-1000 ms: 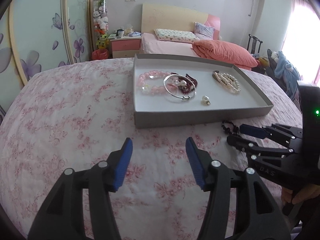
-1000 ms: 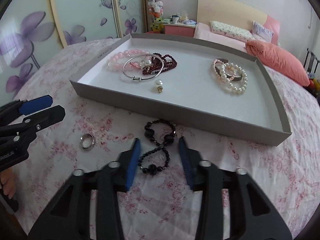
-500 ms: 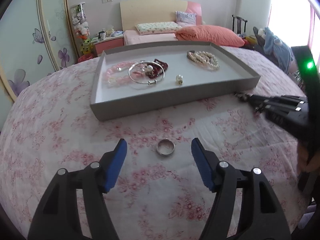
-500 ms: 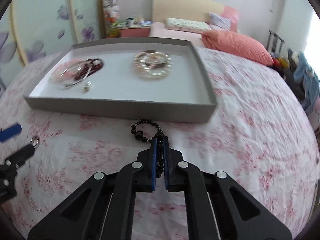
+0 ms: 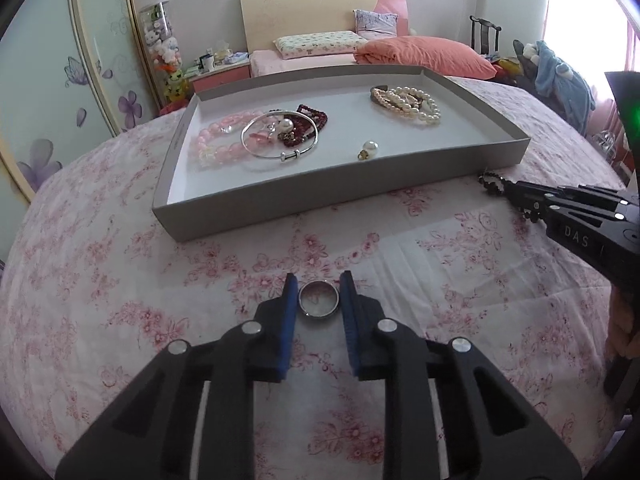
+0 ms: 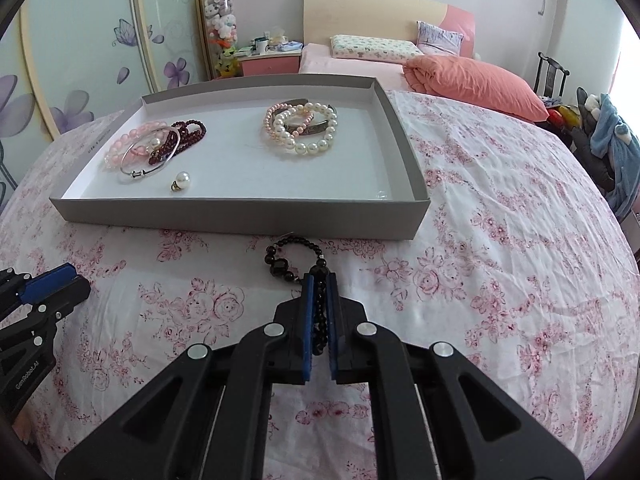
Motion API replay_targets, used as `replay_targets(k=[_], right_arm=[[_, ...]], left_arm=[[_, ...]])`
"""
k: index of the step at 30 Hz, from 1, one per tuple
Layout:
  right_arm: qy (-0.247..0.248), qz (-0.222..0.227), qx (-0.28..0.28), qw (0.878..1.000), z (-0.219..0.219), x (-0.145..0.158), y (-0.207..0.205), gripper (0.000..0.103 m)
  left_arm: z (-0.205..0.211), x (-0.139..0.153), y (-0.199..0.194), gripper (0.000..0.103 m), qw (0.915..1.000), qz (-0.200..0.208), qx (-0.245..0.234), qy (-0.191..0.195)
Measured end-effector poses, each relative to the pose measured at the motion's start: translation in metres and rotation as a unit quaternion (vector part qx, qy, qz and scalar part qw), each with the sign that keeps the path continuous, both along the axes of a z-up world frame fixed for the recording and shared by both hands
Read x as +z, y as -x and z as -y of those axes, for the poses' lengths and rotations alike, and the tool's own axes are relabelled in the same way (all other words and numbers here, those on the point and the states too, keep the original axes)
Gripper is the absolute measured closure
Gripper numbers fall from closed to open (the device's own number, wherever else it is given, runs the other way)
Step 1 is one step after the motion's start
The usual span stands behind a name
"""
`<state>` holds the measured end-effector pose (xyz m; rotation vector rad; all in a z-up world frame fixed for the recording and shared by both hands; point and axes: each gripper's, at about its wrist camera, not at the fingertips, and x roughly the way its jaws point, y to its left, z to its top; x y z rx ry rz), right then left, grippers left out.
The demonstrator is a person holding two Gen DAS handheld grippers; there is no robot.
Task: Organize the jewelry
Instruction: 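Grasp the black bead bracelet with the right tool while the left tool grasps the silver ring, then lift and carry the black bracelet and silver ring over the tray with both tools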
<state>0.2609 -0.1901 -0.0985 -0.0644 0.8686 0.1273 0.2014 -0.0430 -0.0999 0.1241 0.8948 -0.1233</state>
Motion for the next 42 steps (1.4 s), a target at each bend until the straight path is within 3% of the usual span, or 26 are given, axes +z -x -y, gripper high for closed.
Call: replay_targets(k=[11, 42], right_arm=[[-0.008, -0.002, 0.002, 1.000, -0.004, 0.001, -0.001, 0.096], [-0.009, -0.002, 0.001, 1.000, -0.006, 0.000, 0.000, 0.096]], left_arm=[[-0.026, 0.001, -0.022, 0.081, 0.9974, -0.003, 0.067, 0.026], [-0.026, 0.001, -0.023, 0.081, 0.9972, -0.003, 0.069, 0.027]])
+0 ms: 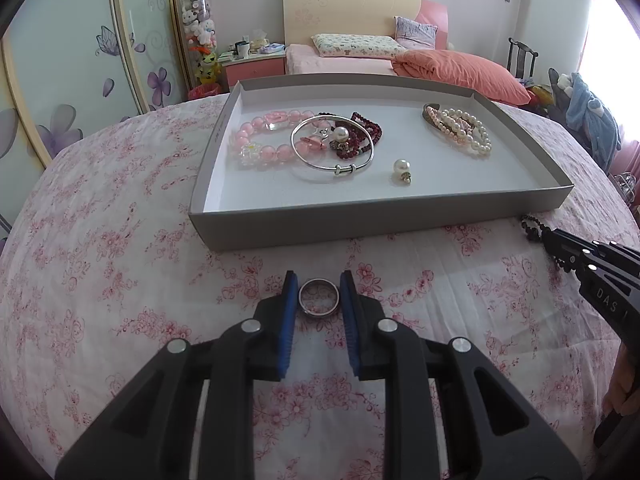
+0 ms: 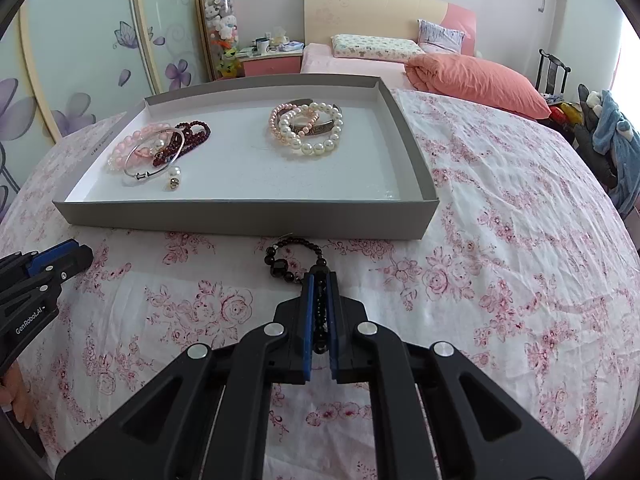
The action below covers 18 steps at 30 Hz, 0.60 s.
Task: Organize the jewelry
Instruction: 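Lift and carry the black bracelet and silver ring over the tray with both tools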
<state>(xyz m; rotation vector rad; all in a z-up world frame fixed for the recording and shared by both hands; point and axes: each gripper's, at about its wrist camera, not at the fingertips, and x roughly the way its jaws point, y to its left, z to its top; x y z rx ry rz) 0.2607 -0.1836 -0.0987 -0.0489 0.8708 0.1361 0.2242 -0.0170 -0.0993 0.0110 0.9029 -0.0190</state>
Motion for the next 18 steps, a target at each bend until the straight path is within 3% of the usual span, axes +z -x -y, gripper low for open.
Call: replay_targets(k=[18], right_arm=[[-0.017, -0.002, -0.002, 1.000, 0.0048, 0.0001, -0.0008, 0.096]], left_arm=[[0.0001, 0.0000, 0.0000, 0.081, 1.0000, 0.000, 0.000, 0.000]])
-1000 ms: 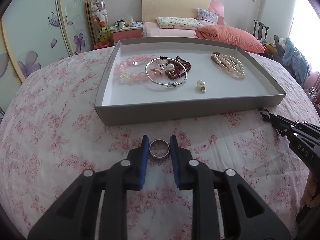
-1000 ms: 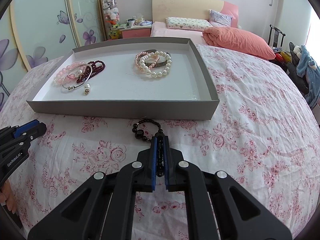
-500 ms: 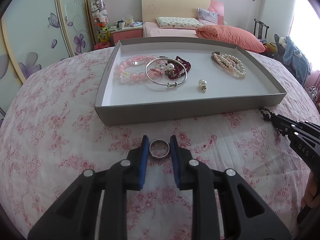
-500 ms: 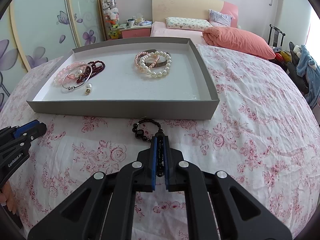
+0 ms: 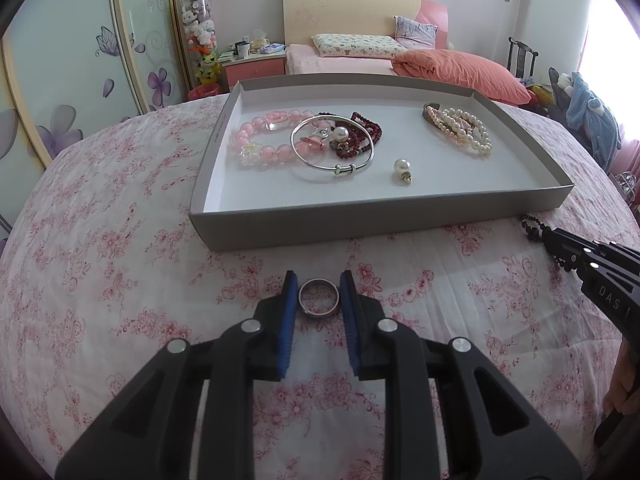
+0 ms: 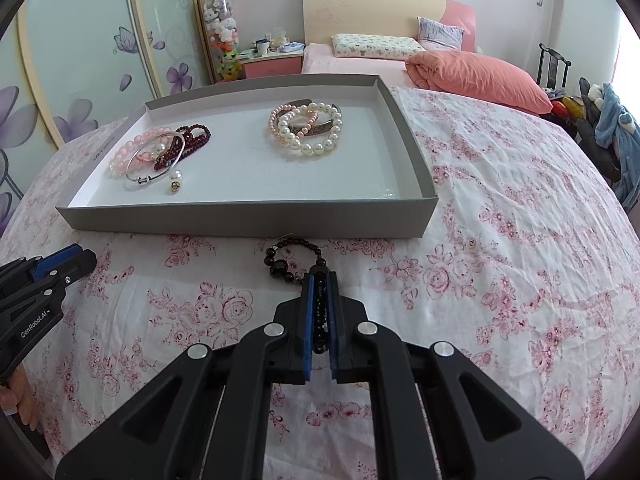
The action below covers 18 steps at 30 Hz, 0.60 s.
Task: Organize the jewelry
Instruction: 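Lift and carry the black bracelet and silver ring over the tray with both tools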
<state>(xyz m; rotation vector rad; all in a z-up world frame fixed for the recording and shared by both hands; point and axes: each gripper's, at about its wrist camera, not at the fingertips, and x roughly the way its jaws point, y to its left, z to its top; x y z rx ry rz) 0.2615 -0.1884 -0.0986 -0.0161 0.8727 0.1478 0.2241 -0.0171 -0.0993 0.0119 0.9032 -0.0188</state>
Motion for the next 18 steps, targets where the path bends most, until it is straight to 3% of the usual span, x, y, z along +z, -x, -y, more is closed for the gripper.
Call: replay_targets(k=[7, 11, 18], right_arm=[[-0.013, 0.002, 0.003, 1.000, 0.001, 0.002, 0.001, 0.096], [0.000, 0.051, 0.024, 0.998, -0.006, 0.015, 0.017, 0.096], [-0.039, 0.113, 0.042, 0.992, -0.005, 0.056, 0.032, 0.096]], left_arm=[[0.001, 0.000, 0.000, 0.081, 1.0000, 0.001, -0.001, -0.008], [-0.001, 0.002, 0.002, 0.081, 1.0000, 0.005, 0.003, -0.003], [-0.005, 0.017, 0.015, 0.081, 0.9987, 0.049, 0.010, 0.007]])
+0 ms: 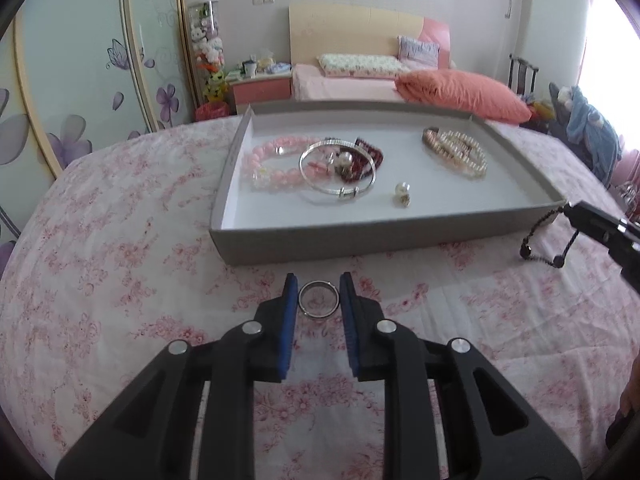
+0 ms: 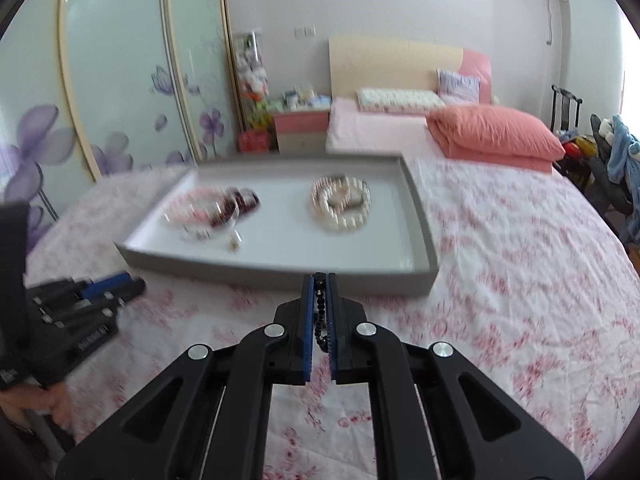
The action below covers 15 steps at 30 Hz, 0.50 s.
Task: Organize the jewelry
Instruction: 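Lift and carry the black bracelet and silver ring over the tray with both tools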
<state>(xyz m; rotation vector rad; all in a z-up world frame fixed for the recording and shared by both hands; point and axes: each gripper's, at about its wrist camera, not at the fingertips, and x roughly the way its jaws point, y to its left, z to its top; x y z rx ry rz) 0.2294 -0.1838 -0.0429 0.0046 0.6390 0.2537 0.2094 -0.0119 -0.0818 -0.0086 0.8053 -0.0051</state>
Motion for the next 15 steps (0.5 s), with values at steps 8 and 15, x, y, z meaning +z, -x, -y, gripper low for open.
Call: replay_targets(k=[8, 15], right_arm=[[-0.040, 0.054, 0.006, 0.998, 0.009, 0.039, 0.002, 0.096], [-0.051, 0.100, 0.010, 0.994, 0.006, 0.056, 0.006, 0.096]], left_arm=[[-0.001, 0.042, 0.008, 0.081, 0.9971, 0.072, 0.007, 0.024], [0.003, 0.078, 0.014, 0.081, 0.9880, 0.154, 0.017, 0.010]])
